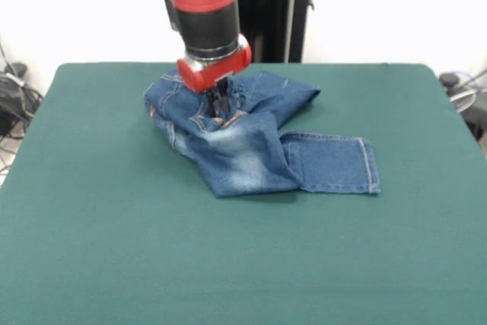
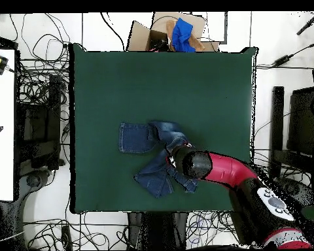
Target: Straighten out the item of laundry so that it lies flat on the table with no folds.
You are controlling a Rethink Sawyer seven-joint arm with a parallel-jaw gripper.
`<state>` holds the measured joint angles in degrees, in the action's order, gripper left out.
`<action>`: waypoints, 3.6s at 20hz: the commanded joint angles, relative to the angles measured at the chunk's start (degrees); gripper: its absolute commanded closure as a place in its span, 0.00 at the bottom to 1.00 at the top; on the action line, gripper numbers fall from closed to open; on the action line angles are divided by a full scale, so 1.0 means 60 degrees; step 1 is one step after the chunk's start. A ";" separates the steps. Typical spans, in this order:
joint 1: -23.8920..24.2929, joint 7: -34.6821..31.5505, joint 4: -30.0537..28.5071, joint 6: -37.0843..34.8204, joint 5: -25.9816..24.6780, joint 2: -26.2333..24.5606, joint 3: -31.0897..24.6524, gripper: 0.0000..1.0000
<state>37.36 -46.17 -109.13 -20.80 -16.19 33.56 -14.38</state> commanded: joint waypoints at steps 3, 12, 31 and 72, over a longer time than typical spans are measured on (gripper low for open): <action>0.0615 -0.0973 0.0608 0.0829 -0.0456 -0.0727 -0.0700 1.00; 0.1019 -0.0662 0.0857 0.0313 -0.0472 -0.0868 -0.0994 1.00; -0.0057 0.1943 0.5176 -0.3718 -0.1906 -0.1725 -0.2065 1.00; 0.0717 0.4610 0.5791 -0.5127 -0.3123 -0.1835 -0.3692 1.00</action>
<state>40.73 -32.38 -70.40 -54.50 -32.71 23.26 -30.44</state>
